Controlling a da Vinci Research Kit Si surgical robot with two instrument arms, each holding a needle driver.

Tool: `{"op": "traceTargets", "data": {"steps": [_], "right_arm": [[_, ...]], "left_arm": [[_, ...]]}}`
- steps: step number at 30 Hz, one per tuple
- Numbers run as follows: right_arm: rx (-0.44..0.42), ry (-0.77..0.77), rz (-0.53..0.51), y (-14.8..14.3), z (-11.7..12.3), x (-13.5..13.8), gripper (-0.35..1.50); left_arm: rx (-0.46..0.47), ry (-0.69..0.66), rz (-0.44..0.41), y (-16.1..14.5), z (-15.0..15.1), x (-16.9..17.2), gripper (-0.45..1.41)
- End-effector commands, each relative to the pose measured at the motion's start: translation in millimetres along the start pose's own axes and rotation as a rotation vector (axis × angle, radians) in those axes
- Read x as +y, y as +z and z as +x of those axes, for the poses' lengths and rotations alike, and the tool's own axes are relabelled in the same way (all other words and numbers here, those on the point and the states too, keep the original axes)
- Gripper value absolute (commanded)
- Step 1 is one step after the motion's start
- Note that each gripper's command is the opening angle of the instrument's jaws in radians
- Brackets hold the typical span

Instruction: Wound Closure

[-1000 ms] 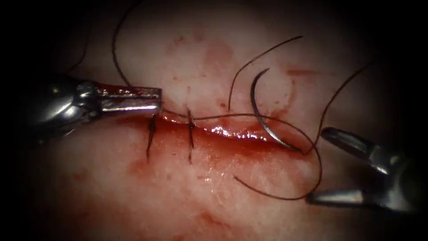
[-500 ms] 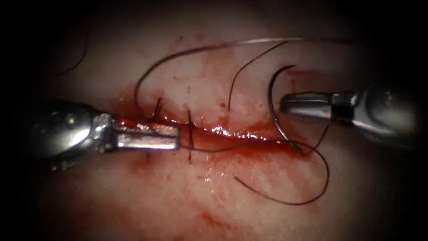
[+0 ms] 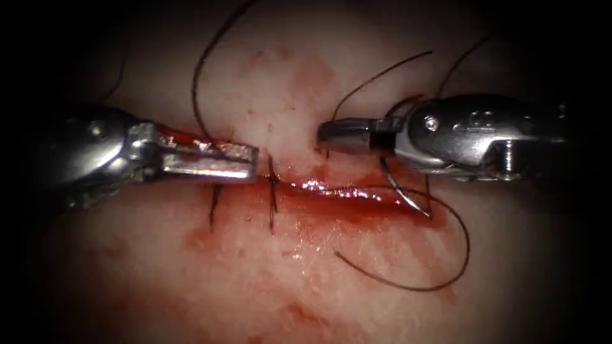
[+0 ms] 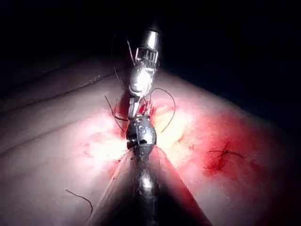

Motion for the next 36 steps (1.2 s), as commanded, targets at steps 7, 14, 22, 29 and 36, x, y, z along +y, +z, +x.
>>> {"op": "traceTargets", "data": {"steps": [7, 14, 22, 29, 36], "right_arm": [[0.024, 0.009, 0.087, 1.9, 0.3, -2.1, -0.35], [0.053, 0.018, 0.13, 1.8, 0.9, -3.6, -0.35], [0.116, 0.044, 0.122, 1.2, 1.4, -3.7, -0.35], [0.204, 0.084, 0.058, 0.8, 2.1, -3.9, -0.35], [0.265, 0.127, -0.065, -0.8, 2.4, -2.8, -0.35]], "left_arm": [[0.008, 0.015, 0.061, 0.5, -1.7, -3.2, -0.45], [-0.008, 0.045, 0.115, 1.8, -4.0, -6.6, -0.45], [-0.049, 0.07, 0.137, 2.4, -7.3, -7.3, -0.45], [-0.066, 0.088, 0.13, 3.8, -9.5, -6.2, -0.45], [-0.075, 0.104, 0.113, 3.3, -11.0, -4.3, -0.45]]}}
